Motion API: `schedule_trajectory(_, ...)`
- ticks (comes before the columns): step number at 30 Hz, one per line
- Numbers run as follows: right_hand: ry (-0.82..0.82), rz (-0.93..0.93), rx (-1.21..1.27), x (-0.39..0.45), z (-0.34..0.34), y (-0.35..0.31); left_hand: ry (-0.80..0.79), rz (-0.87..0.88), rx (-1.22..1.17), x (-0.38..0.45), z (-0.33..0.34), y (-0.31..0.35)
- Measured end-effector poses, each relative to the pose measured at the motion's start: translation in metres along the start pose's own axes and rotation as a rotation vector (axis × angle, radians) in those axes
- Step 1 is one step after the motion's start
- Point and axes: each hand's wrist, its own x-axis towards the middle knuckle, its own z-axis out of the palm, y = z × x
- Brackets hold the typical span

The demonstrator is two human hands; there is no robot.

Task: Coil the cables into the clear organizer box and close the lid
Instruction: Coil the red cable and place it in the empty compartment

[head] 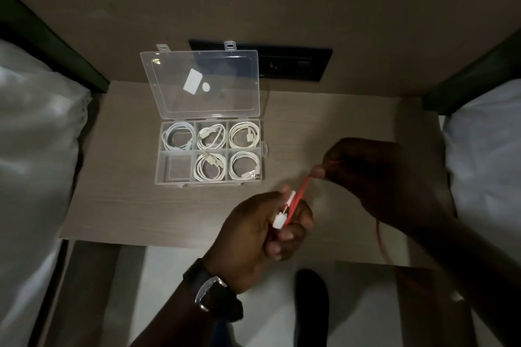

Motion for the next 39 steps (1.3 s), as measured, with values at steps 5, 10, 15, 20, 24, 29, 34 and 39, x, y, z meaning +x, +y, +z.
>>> schedule_trajectory(5, -0.002, 0.059, 0.010, -0.002, 0.044, 0.009, -0.107, 0.167, -0.580, 0.008, 0.008, 0.018)
schedule_trajectory(10, -0.422, 0.032, -0.077, -0.064, 0.076, 0.017, 0.336, 0.520, -0.227, 0.012, -0.029, 0.041)
schedule_trajectory(15, -0.253, -0.114, -0.285, -0.055, 0.031, 0.012, 0.398, 0.325, 0.593, 0.007, -0.026, 0.013)
schedule_trajectory(20, -0.071, -0.076, -0.113, 0.001, 0.000, 0.004, 0.176, 0.120, 0.223, -0.002, 0.008, -0.011)
schedule_trajectory(24, -0.033, 0.232, 0.379, 0.009, 0.041, 0.010, -0.024, 0.201, -0.409, 0.004, 0.005, 0.003)
schedule_trajectory(29, -0.105, 0.464, 0.731, -0.033, 0.103, 0.007, -0.042, 0.325, -0.646, 0.008, -0.014, 0.008)
schedule_trajectory(34, -0.087, 0.583, 0.976, -0.039, 0.116, 0.002, 0.175, 0.283, -0.580, -0.001, -0.032, -0.003)
schedule_trajectory(39, -0.031, 0.790, 1.192, -0.031, 0.109, -0.002, 0.491, 0.323, -0.361, -0.008, -0.030, -0.005)
